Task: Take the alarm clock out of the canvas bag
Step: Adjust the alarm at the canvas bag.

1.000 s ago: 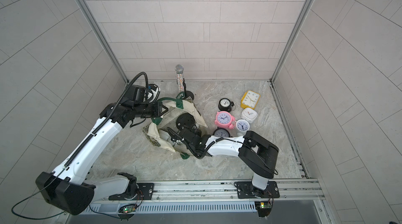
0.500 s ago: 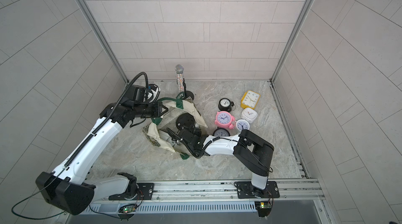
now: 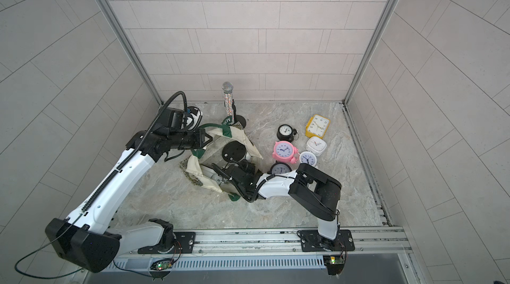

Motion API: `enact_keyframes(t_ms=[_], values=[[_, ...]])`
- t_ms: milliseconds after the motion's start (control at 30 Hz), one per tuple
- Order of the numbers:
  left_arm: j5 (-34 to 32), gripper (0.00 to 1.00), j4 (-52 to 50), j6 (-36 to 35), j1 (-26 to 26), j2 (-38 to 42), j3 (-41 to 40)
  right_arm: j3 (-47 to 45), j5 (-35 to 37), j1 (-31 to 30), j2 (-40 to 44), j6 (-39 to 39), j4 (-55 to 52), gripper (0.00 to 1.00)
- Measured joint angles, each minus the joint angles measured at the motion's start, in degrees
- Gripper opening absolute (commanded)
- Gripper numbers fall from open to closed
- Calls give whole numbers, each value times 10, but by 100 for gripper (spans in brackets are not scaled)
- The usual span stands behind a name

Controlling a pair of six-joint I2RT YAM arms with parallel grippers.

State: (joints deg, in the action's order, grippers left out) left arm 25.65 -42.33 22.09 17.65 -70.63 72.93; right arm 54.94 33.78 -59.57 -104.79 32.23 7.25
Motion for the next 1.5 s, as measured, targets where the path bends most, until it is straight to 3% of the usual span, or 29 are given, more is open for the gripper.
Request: enact_keyframes(t_ms=[300,500,867,1200,1500], values=[[-2,0,0,0,-1,0,0,-6,-59,4,35,14,13,18],[-2,0,0,0,-1,0,0,4,-131,35,77,-7,5,16],[-2,0,-3,0,-1,0,0,47,-268,84,91,-61,-69,0],[0,0,-5,0,-1,0,0,77,-296,91,124,-110,-139,0],[3,0,-7,0,-1,0,0,163,-315,91,138,-183,-257,0]])
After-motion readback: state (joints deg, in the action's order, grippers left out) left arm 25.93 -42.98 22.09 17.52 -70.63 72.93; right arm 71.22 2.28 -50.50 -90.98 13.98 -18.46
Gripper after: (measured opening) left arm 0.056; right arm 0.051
